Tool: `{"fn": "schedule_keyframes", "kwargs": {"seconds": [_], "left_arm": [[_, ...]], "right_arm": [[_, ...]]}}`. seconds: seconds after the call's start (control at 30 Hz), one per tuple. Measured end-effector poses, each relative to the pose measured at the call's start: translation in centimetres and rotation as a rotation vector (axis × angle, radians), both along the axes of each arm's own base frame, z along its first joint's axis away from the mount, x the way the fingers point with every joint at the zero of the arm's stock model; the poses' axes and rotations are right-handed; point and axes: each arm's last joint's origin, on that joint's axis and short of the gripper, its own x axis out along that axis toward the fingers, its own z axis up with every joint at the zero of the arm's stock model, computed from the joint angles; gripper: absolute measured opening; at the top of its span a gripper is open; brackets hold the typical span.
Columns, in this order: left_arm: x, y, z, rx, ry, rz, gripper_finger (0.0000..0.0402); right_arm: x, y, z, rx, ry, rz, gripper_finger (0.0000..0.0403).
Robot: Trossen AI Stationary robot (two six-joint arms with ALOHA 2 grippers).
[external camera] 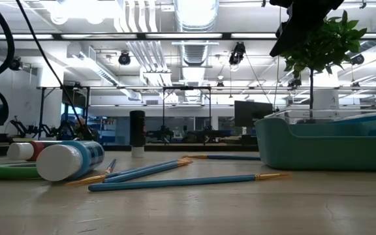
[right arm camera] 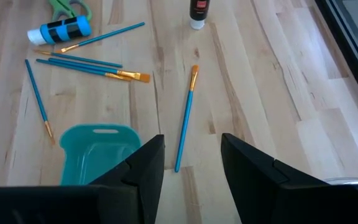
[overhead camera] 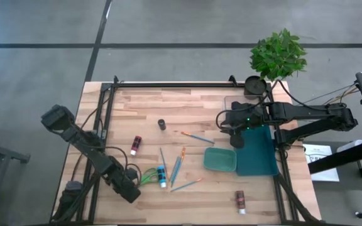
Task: Pick & Place Paint Supplies
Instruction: Put the green scissors into the transparent bin
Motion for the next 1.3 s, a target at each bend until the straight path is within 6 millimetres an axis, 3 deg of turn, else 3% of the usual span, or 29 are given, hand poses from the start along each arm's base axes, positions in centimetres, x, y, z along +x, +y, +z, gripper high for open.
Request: {"fn": "schedule_keyframes", "kwargs": {"seconds": [0.33,1.3], "left_arm": [[-0.15,0.12,-0.08,0.023,-0.003,-0.025,0.0009],[-0.21,0.45,0.21,0.078,-0.057,-0.03,0.0]], "right_arm": [[0.0,0.0,-0.01,0.0,0.0,0.0,0.0157],[0.16,0.08,-0.07,-0.006,0.001,0.048,0.0157]]}}
